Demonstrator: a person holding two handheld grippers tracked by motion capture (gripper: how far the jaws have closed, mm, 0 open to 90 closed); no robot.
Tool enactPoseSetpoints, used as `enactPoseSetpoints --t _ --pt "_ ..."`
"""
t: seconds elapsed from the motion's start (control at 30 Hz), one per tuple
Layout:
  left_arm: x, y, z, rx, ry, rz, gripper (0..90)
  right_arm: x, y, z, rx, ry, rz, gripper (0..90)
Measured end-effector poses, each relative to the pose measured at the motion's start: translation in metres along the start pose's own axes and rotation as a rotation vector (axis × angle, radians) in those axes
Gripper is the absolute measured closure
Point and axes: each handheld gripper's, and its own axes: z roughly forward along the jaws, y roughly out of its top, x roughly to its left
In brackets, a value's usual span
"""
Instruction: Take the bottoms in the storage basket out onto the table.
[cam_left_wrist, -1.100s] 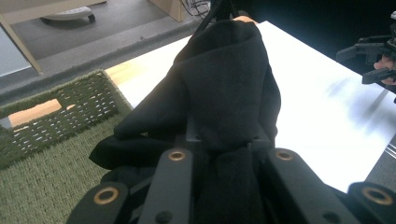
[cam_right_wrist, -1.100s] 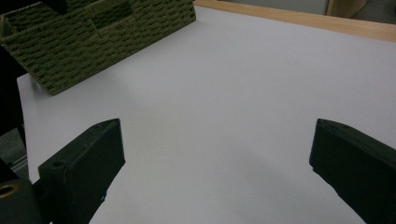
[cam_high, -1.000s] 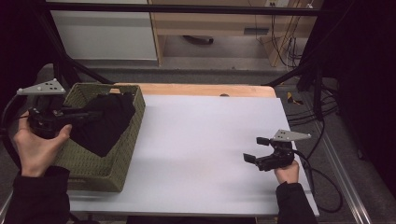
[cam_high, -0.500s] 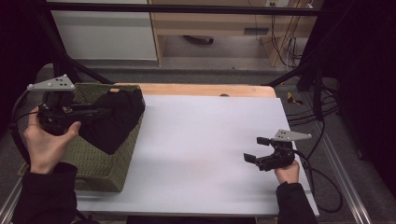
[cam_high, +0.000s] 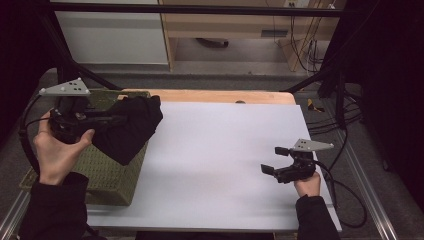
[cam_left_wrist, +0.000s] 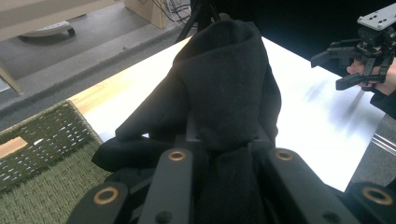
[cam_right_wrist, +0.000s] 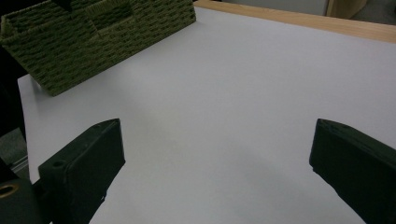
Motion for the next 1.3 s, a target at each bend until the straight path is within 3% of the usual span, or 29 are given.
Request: enactPoseSetpoints --t 0.7,1.3 --pt "-0.022 0.014 0.020 -0.002 -0.060 0.040 78.0 0.000 0.000 0.001 0.004 -0.001 -0.004 3.8" --pt "-0.033 0.016 0.050 0.020 -0.105 0.054 78.0 0.000 0.000 0.000 0.000 0.000 -0.004 3.8"
